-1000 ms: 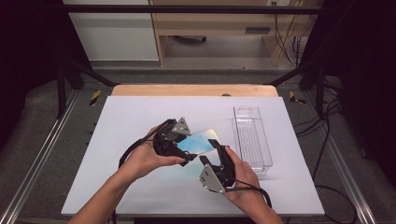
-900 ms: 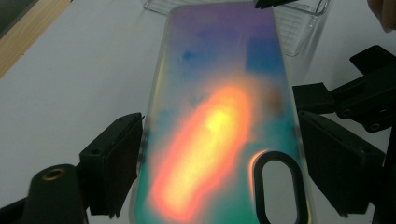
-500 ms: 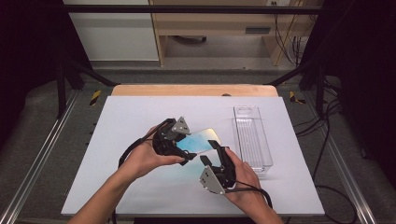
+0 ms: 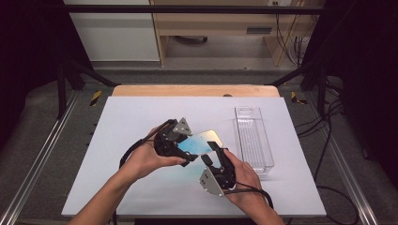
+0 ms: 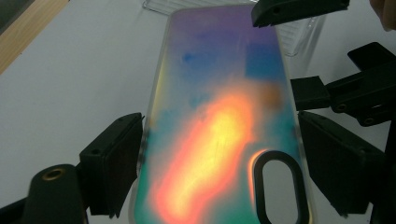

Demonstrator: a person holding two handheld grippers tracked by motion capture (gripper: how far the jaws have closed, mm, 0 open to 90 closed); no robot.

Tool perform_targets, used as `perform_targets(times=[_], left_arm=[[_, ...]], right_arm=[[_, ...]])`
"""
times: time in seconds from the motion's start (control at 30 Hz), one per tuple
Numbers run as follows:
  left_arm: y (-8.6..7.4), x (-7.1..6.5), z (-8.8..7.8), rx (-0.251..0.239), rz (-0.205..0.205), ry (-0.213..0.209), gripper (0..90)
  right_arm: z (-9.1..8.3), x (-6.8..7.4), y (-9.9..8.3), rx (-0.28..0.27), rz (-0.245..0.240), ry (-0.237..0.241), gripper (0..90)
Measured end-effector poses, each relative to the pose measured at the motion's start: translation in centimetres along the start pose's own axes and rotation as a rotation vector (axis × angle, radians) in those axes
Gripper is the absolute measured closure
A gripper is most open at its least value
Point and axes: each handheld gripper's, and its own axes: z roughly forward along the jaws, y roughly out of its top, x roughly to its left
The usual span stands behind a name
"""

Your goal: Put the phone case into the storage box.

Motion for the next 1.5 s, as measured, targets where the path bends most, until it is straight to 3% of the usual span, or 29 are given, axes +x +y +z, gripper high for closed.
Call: perform_targets(times=[0.33, 0.47, 0.5, 0.53, 0.77, 0.8, 0.9, 1.1, 1.5], left_arm=[[-0.1, -0.1, -0.1, 0.003, 0.002, -0.005, 16.3], [-0.1, -0.2, 0.1, 0.004, 0.001, -0.011, 16.3], [-0.1, -0.2, 0.1, 0.004, 0.000, -0.012, 16.3], [-0.1, -0.2, 0.1, 0.005, 0.000, -0.012, 16.3], [-0.1, -0.1, 0.1, 0.003, -0.010, -0.009, 16.3], [-0.1, -0.1, 0.1, 0.003, -0.012, -0.009, 16.3], [-0.2, 0.0, 0.1, 0.002, -0.018, -0.007, 16.3], [-0.3, 0.1, 0.1, 0.001, -0.019, -0.013, 16.3], [-0.2, 0.1, 0.0, -0.010, -0.032, -0.035, 16.5]], right_arm=[[0.0, 0.1, 0.2, -0.009, -0.036, -0.001, 50.5], [0.1, 0.2, 0.3, -0.010, -0.038, 0.000, 51.8], [0.1, 0.4, 0.3, -0.005, -0.020, 0.004, 53.2], [0.1, 0.3, 0.3, -0.012, -0.046, 0.004, 53.7], [0.0, 0.6, 0.7, -0.015, -0.042, 0.001, 55.9], [-0.1, 0.5, 0.7, -0.022, -0.061, 0.000, 56.1], [-0.3, 0.8, 1.0, -0.021, -0.043, 0.000, 57.8], [-0.3, 1.0, 1.1, -0.031, -0.077, 0.002, 62.1], [-0.6, 1.3, 1.3, -0.047, -0.128, 0.006, 79.3]])
